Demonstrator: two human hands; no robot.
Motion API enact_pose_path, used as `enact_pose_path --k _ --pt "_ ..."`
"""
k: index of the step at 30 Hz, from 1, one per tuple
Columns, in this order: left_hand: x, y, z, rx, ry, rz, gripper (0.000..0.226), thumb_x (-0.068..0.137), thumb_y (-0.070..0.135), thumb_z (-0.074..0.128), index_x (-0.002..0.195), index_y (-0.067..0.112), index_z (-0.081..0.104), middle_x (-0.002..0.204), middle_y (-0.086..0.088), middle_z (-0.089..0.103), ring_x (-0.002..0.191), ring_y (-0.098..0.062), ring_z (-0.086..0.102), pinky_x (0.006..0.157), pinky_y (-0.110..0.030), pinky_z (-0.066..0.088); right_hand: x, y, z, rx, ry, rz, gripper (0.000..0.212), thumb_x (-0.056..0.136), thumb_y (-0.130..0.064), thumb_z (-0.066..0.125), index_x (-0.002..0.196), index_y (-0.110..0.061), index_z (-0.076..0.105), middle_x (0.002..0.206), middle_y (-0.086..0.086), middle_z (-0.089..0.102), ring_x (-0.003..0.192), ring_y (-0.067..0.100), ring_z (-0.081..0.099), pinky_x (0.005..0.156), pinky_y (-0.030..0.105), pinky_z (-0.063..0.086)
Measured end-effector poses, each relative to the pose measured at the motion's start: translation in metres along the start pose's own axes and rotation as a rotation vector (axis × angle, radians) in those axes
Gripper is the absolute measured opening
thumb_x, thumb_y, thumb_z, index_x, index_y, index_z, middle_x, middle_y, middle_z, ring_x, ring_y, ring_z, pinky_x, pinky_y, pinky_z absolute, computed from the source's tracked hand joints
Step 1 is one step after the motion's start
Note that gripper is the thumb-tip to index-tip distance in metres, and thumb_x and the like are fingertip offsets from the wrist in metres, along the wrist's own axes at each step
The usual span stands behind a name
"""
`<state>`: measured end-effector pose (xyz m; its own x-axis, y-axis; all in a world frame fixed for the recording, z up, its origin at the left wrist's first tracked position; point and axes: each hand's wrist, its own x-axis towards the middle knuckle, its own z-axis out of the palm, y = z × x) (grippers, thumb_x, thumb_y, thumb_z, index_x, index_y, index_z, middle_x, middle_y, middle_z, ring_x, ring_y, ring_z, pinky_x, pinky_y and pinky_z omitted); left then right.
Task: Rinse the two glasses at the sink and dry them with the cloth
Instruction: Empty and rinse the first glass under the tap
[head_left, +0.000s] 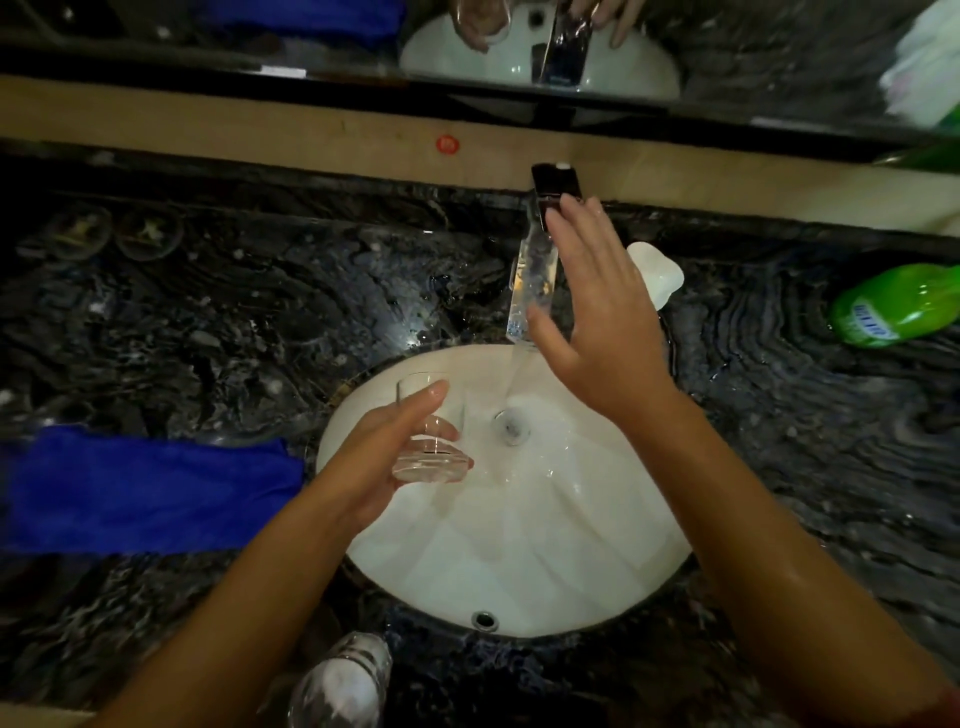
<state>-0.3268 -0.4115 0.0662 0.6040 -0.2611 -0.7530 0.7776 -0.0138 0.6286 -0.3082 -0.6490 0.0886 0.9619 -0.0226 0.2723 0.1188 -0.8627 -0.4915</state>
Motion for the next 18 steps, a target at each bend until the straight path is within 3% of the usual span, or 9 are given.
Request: enact_pose_path --k 4,8,13,18 --pt "-0.006 0.003 -0.005 -0.013 0.012 0.028 0.054 0.077 0.046 0.075 0.111 0.006 0.067 0.094 -0.017 0.073 0.094 -0.047 0.075 0.087 -0.050 0.061 -0.008 0.002 0.003 -0.036 -0.028 0.014 0.073 0.098 -0.032 0.058 0.161 -0.010 0.030 0.170 0.008 0.026 0.160 0.025 0.013 0.128 0.048 0.022" --pt "-0.012 0.003 -0.008 -0.015 0.028 0.043 0.051 0.076 0.047 0.077 0.105 0.006 0.069 0.093 -0.016 0.073 0.097 -0.049 0.073 0.091 -0.053 0.058 -0.017 0.002 0.008 -0.044 -0.024 0.010 0.071 0.098 -0.031 0.058 0.160 -0.008 0.031 0.170 0.010 0.026 0.160 0.028 0.014 0.127 0.050 0.022" --pt "-0.018 0.000 -0.009 -0.036 0.052 0.049 0.045 0.080 0.043 0.076 0.109 0.009 0.070 0.098 -0.016 0.071 0.099 -0.049 0.073 0.084 -0.050 0.061 -0.024 0.005 0.017 -0.031 -0.029 0.015 0.076 0.096 -0.029 0.060 0.161 -0.007 0.028 0.171 0.012 0.020 0.161 0.030 0.010 0.129 0.049 0.018" --pt "-0.023 0.001 -0.010 -0.045 0.060 0.081 0.041 0.085 0.040 0.076 0.111 0.009 0.070 0.094 -0.013 0.073 0.104 -0.048 0.071 0.095 -0.059 0.058 -0.025 0.003 0.018 -0.008 -0.057 0.043 0.081 0.096 -0.032 0.060 0.163 -0.007 0.022 0.173 0.011 0.013 0.161 0.028 0.004 0.129 0.038 0.008"
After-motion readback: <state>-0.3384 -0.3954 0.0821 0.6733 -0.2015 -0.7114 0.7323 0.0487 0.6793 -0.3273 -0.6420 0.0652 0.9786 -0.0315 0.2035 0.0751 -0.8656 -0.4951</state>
